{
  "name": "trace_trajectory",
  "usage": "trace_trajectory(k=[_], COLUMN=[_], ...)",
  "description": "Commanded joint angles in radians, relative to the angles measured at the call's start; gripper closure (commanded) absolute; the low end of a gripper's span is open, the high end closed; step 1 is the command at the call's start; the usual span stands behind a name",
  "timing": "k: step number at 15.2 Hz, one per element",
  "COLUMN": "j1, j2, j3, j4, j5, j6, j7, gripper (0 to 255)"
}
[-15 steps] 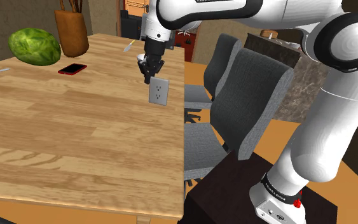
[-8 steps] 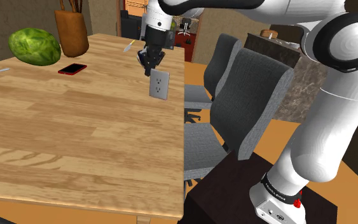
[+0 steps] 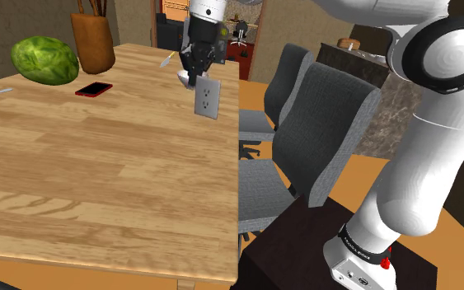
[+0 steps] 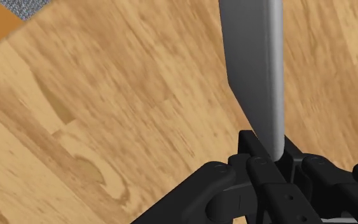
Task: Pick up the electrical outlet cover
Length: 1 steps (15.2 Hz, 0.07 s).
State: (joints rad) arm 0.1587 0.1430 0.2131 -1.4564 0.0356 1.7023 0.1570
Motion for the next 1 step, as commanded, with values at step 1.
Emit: trace_trajectory(k=[1], j1=[0.001], j2=[0.002], j3=[0.000], j4=[0.012], j5=[-0.001], j6=[-0.011], j7=[0.001], gripper=[255])
